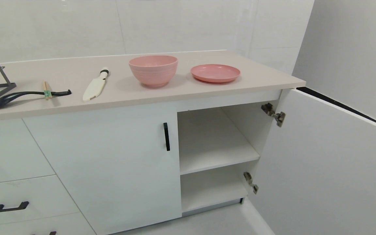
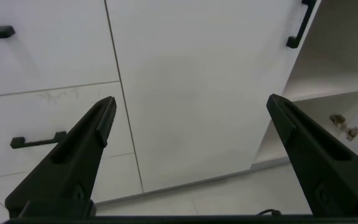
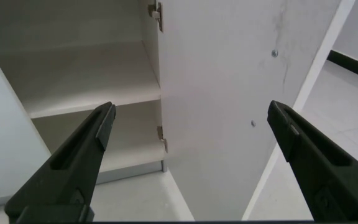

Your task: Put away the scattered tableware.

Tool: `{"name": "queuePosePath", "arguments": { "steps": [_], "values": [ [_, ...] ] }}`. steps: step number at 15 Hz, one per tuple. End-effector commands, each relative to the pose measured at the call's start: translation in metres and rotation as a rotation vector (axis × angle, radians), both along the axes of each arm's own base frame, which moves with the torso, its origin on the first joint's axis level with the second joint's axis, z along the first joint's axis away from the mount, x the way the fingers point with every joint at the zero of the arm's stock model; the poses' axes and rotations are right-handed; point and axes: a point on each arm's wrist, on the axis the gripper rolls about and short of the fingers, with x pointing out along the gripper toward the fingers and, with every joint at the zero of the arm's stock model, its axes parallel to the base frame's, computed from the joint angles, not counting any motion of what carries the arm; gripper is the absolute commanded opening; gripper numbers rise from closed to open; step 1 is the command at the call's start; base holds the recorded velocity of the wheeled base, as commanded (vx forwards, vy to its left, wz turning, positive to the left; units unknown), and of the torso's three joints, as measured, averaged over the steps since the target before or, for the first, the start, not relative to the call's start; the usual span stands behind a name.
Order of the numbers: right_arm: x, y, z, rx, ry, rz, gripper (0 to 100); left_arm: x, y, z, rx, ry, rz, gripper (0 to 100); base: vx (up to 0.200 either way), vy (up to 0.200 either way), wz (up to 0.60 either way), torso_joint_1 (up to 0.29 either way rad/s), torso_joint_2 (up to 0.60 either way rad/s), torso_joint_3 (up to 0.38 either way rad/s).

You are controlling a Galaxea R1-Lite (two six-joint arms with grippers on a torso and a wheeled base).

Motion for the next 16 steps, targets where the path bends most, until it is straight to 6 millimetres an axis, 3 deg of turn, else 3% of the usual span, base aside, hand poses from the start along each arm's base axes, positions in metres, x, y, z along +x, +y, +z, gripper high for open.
{"name": "queuePosePath", "arguments": {
  "steps": [1,16],
  "values": [
    [-0.0001,0.0,0.0002,0.0,-0.003,0.001,100,0.0001,0.0,0.0002,0.0,0.0,0.001,100,0.0,0.0,0.0,0.1,-0.45,-0.334],
    [-0.0001,0.0,0.0002,-0.001,-0.002,-0.001,100,0.0001,0.0001,0.0002,0.0,0.0,0.007,100,0.0,0.0,0.0,0.161,-0.49,-0.309]
  ]
}}
